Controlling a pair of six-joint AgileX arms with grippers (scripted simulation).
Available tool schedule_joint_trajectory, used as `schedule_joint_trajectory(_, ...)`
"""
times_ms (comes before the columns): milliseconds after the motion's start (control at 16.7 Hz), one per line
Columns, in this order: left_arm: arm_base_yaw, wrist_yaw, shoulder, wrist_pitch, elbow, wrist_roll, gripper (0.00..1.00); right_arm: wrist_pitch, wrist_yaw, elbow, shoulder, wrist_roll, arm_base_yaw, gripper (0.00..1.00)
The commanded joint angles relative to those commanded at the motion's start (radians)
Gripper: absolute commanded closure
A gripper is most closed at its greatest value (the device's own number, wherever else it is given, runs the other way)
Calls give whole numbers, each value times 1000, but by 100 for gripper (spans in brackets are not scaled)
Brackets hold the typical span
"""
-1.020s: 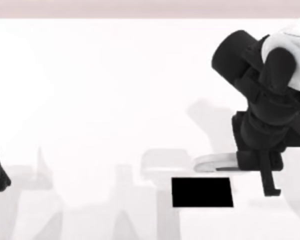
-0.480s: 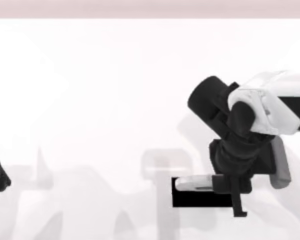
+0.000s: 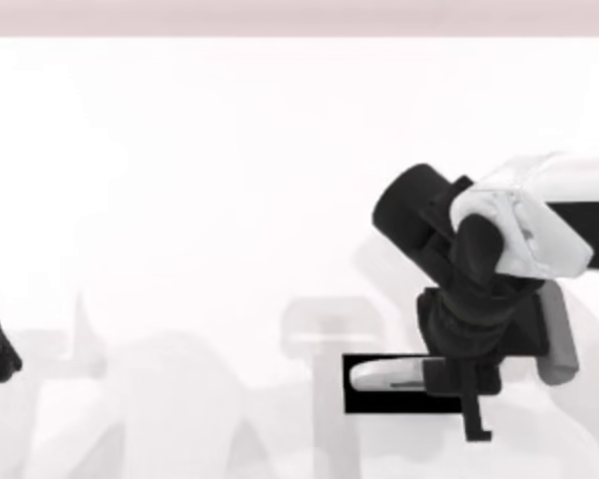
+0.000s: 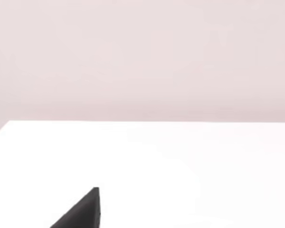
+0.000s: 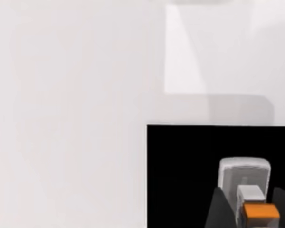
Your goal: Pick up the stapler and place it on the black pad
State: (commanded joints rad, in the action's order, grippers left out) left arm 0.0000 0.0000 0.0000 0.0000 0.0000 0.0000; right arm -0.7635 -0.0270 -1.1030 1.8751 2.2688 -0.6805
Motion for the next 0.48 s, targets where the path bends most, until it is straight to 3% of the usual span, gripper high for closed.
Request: schedule_joint_trajectory(480, 0, 0, 0, 0, 0, 0, 0, 0, 0, 0, 0, 0, 0, 17)
